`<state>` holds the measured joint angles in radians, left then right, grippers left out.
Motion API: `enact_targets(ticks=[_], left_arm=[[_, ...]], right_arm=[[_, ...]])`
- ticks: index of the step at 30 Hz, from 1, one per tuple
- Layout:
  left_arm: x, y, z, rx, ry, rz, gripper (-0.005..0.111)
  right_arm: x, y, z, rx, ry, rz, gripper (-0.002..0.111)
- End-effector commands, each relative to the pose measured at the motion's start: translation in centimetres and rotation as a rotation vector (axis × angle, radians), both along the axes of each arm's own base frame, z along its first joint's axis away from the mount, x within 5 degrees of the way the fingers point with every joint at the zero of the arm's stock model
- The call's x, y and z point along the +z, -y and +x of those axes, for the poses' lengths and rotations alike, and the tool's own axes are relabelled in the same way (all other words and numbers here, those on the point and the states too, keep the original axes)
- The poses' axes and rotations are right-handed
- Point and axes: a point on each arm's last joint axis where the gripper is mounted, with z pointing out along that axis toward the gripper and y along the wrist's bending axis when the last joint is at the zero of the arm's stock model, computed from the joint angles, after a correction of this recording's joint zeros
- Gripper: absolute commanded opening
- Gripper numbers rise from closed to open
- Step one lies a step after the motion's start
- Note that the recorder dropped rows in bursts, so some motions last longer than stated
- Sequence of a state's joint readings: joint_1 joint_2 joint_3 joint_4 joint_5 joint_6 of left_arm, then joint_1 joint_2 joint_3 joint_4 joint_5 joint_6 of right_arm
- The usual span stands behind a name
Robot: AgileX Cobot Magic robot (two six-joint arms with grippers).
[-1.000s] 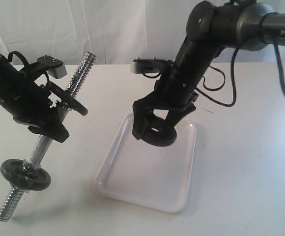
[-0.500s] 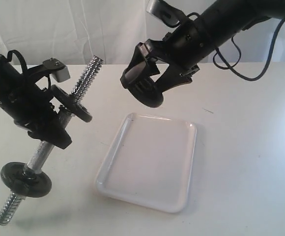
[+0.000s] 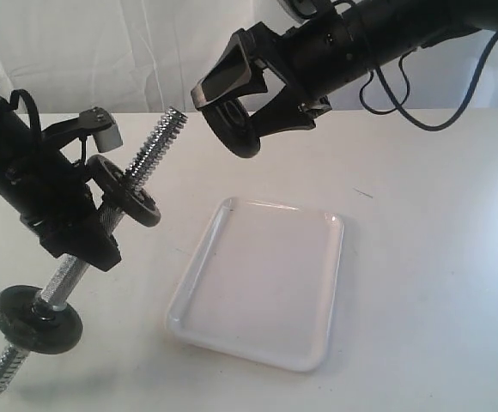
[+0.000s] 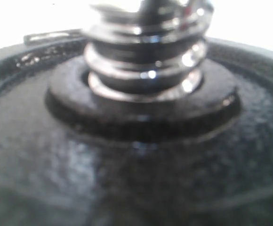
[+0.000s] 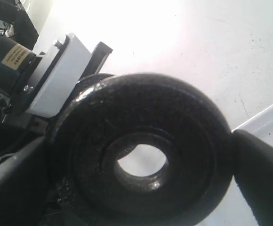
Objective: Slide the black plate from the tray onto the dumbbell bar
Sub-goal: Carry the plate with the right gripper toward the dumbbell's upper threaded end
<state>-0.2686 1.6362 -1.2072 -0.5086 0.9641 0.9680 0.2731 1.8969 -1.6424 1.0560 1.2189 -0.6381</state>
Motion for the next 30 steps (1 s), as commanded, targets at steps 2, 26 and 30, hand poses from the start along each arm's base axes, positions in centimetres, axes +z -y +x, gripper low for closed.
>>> enact_targets(ticks=[2, 26, 30], left_arm=[[3.2, 0.8, -1.5, -0.038, -0.020, -0.146, 0.000], [2.6, 0.7, -1.8, -0.148, -0.035, -0.139, 0.000], [2.6, 0.7, -1.8, -0.152, -0.035, -0.139, 0.000]], right_arm=[[1.6, 0.0, -0.3, -0.014, 0.008, 0.096, 0.000], [4.1, -1.2, -2.6, 0.006, 0.013, 0.095, 0.000], [3.9, -2.0, -3.1, 0.032, 0.011, 0.087, 0.000]])
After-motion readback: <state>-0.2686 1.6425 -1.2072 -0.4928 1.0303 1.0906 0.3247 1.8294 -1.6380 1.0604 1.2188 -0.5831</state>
